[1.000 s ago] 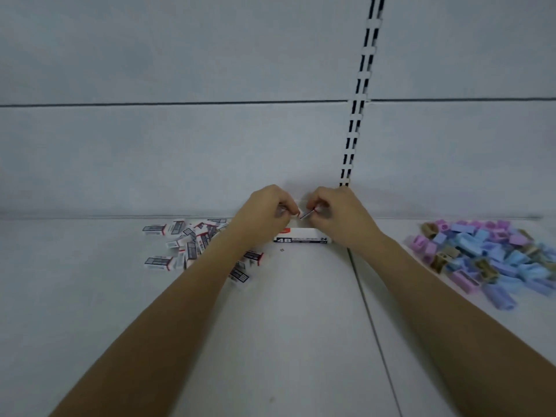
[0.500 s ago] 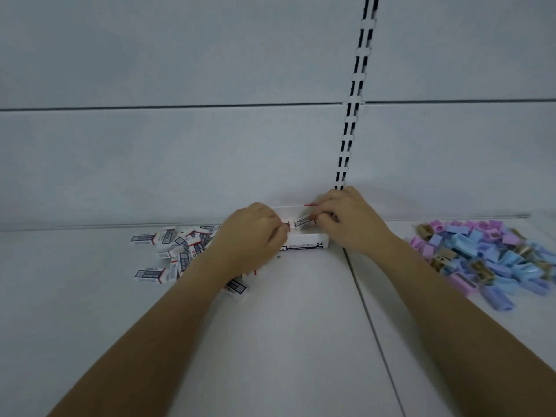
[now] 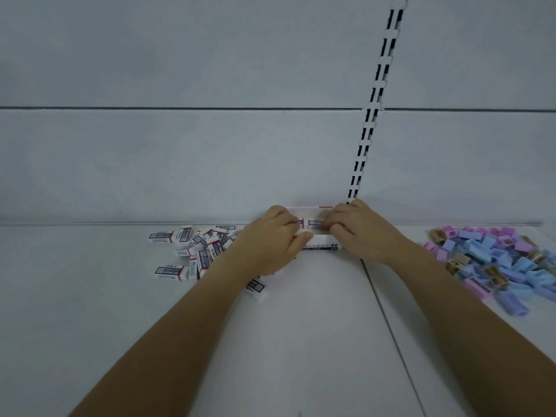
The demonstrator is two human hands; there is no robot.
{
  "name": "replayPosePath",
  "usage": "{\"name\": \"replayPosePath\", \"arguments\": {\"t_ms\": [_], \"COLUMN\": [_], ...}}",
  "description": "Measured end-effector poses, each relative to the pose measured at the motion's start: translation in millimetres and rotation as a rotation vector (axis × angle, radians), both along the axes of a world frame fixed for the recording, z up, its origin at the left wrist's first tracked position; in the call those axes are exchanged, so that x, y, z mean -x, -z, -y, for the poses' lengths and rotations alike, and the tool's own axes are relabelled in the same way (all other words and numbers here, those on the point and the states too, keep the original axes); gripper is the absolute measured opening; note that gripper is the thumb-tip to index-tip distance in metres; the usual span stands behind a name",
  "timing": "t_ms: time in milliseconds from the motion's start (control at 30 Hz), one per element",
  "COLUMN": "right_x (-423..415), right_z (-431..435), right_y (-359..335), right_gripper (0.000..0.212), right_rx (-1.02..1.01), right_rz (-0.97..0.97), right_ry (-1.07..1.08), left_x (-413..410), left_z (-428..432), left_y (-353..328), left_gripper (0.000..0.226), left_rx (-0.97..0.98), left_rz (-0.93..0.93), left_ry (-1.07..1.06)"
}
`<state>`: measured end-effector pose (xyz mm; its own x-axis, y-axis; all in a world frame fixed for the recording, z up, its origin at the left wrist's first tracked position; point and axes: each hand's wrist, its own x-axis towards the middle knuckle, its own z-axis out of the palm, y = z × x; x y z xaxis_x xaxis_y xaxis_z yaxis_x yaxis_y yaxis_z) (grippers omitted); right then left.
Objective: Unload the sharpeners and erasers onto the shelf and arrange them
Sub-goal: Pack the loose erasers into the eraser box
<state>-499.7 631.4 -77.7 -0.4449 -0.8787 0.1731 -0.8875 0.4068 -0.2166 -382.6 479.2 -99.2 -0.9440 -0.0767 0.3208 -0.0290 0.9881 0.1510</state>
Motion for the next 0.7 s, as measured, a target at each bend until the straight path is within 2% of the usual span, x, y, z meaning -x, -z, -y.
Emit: {"name": "replayPosePath", "arguments": {"t_ms": [233,500,600,633,700], "right_x": [9.1,6.3,8.0,7.8,5.4], "right_z": [4.7,4.8,5.2,5.4,5.2], "right_y": [9.4,4.7,6.9,7.3,7.5], "right_gripper": [0.039,0.045,0.061,0.067,0.073], "right_rx": [-0.075,-0.057,-0.04,-0.013,0.07], "right_rz": [0.038,0.04,0.03,0.029,0.017], "right_ry": [0.033,0.015,0.039,0.038,0.035], "left_x": [3.7,2.5,1.8,0.8,-2.5], "left_z": [-0.3,-2.4,-2.6,-2.0,3.9], "left_y": [-0.5,-3.4,-8.4,-13.9,-28.4], "left_gripper": [0.089,0.081,0.079,0.076,0.053], "left_rx": [0.002,-0.001,0.019,0.006,-0.043], "left_rz": [0.013,-0.014,-0.018,-0.017,-0.023], "left_ry": [-0.01,-0.027,0.002,0.006,-0.008]}}
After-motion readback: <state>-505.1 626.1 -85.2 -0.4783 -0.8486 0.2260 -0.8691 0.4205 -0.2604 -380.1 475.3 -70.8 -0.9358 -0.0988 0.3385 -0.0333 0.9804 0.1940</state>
